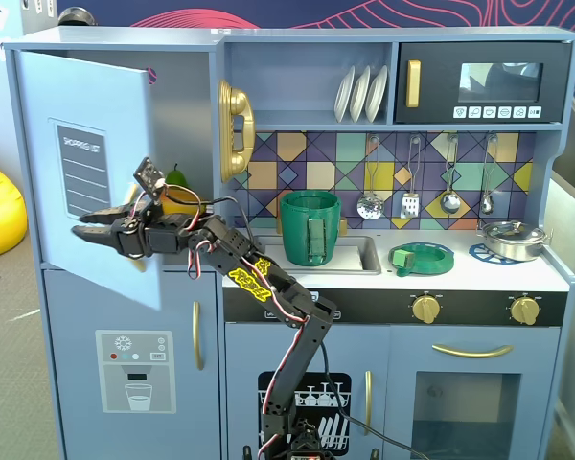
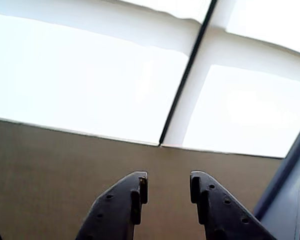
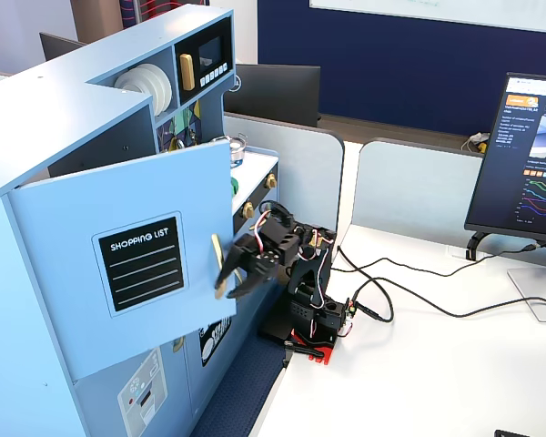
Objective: Close the left cabinet door
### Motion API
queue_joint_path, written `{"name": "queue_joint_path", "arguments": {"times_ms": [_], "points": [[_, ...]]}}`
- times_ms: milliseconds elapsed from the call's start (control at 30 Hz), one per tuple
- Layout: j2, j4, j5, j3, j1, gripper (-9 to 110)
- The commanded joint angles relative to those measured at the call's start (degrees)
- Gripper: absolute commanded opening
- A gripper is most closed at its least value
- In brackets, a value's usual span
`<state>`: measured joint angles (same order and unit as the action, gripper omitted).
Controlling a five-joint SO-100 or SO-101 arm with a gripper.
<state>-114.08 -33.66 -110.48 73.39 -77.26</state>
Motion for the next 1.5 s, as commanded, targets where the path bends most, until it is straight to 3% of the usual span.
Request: {"name": "queue_joint_path", "arguments": {"times_ms": [0, 533, 867, 1100, 1467], "points": [[-3.0, -1.3, 1.4, -3.3, 6.1, 0], [1.4, -2.4, 9.6, -6.5, 36.2, 0], [-0.7, -1.8, 11.1, -3.1, 39.9, 0], [-16.9, -6.9, 9.3, 13.8, 39.4, 0], [-45.4, -17.8, 8.7, 54.8, 61.7, 0]]}}
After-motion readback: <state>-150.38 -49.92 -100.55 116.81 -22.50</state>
